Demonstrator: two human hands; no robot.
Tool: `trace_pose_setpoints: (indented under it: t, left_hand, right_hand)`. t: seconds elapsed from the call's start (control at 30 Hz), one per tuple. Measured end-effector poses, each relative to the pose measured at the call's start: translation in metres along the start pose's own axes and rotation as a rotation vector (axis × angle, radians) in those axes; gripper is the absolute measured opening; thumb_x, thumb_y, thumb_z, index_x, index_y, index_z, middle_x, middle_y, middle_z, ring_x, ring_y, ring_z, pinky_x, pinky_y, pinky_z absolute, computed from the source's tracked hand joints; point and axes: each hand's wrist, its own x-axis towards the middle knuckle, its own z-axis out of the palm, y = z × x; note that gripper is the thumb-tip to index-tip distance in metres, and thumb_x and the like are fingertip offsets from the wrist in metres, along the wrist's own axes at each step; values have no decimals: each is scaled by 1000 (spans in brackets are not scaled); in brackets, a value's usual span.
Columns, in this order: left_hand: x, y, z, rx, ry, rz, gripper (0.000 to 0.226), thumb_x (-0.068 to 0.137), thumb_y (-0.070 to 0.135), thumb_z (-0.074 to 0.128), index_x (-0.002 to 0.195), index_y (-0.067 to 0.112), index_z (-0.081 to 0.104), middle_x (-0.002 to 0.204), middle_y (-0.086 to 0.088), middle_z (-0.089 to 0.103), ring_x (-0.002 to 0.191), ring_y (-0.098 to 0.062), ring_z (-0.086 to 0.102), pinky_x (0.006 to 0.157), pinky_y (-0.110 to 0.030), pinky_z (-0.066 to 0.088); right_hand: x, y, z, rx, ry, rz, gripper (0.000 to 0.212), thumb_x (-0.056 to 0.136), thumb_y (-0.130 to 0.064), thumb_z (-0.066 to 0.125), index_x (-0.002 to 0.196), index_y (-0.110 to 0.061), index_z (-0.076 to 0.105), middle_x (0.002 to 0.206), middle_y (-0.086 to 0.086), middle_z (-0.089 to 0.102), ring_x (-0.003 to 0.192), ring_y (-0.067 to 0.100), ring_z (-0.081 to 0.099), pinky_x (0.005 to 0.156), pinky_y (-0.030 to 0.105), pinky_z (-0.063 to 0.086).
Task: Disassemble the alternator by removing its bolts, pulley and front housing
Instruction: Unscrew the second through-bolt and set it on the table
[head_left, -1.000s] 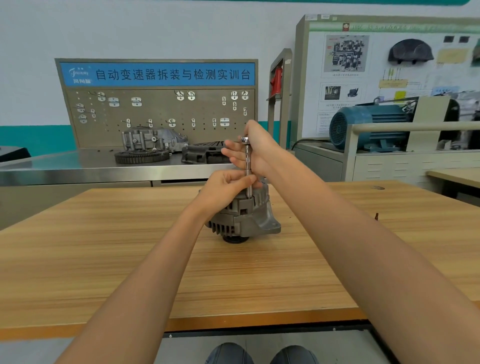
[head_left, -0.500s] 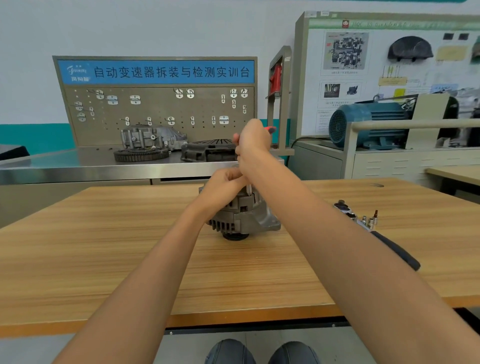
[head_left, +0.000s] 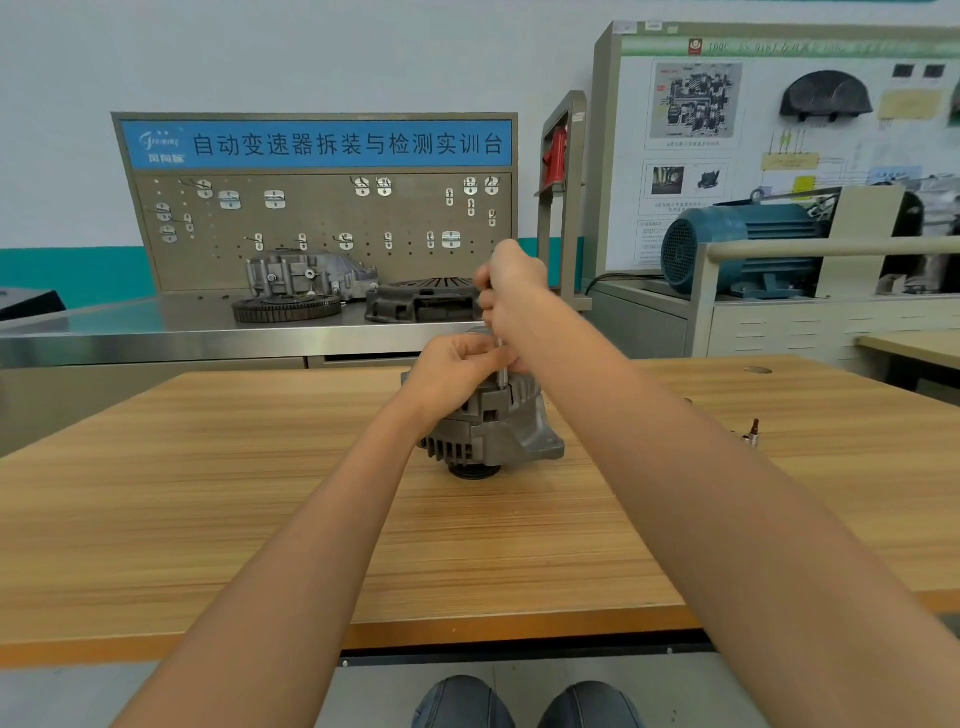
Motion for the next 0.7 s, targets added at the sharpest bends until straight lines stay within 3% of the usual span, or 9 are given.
trace_pose_setpoints:
  t: [0.07, 0.17, 0.27, 0.33, 0.4, 0.47, 0.6, 0.7]
  left_hand:
    - [1, -1, 0, 43, 48, -5, 45, 89, 8, 57, 51, 30, 67, 58, 4, 64, 64, -23, 55, 61, -28, 44]
    - [2, -3, 2, 66, 59, -2, 49, 86, 1, 52, 43, 23, 58, 51, -1, 54, 60, -24, 45, 53, -27, 34]
    - [2, -2, 0, 3, 31, -3, 37, 89, 10, 57, 58, 27, 69, 68, -1, 67, 70, -26, 58, 68, -30, 45]
    - [3, -2, -1, -44, -14, -8, 21, 90, 17, 60, 75, 26, 71, 77, 7, 74, 80, -9, 68, 81, -26, 47]
    - [4, -3, -1, -42, -49, -19, 14, 91, 19, 60, 84, 23, 72, 83, 11, 74, 86, 0, 67, 87, -22, 46]
    - [4, -4, -3, -57, -63, -31, 14, 92, 19, 59, 93, 17, 73, 91, 8, 75, 96, -2, 66, 92, -20, 44]
    - [3, -5, -5, -54, -60, -25, 18, 90, 21, 61, 96, 11, 74, 97, 2, 74, 103, -10, 65, 98, -25, 43]
    - [4, -4, -2, -24, -47, -10, 14, 90, 20, 62, 87, 15, 75, 87, 6, 75, 93, -6, 67, 92, -22, 45]
  right_hand:
    - [-4, 8, 9, 48, 248, -120, 28, 99, -18, 34, 116, -1, 48, 78, 3, 55, 59, 12, 48, 53, 21, 39]
    - [-2, 10, 11, 78, 334, -186, 31, 100, -19, 34, 121, 2, 42, 68, -2, 41, 54, 8, 40, 44, 19, 30]
    - [-2, 7, 8, -2, 138, -114, 15, 96, -16, 38, 101, -6, 49, 67, -1, 48, 47, 7, 35, 42, 18, 28]
    - [-1, 3, 2, -69, -114, -24, 16, 93, -14, 36, 84, -12, 49, 52, -5, 43, 35, 6, 25, 36, 19, 20]
    - [4, -1, -4, -153, -353, 45, 20, 93, -14, 36, 93, -11, 55, 40, -10, 34, 31, 5, 18, 33, 18, 15]
    - [5, -5, -6, -225, -522, 97, 25, 93, -15, 37, 106, -8, 57, 38, -11, 30, 31, 5, 16, 32, 17, 13]
    - [4, -4, -7, -225, -582, 111, 22, 92, -16, 38, 98, -7, 57, 39, -11, 29, 31, 4, 16, 34, 17, 12]
    - [3, -2, -7, -116, -427, 76, 20, 92, -15, 37, 90, -8, 56, 40, -11, 33, 31, 4, 19, 32, 16, 14]
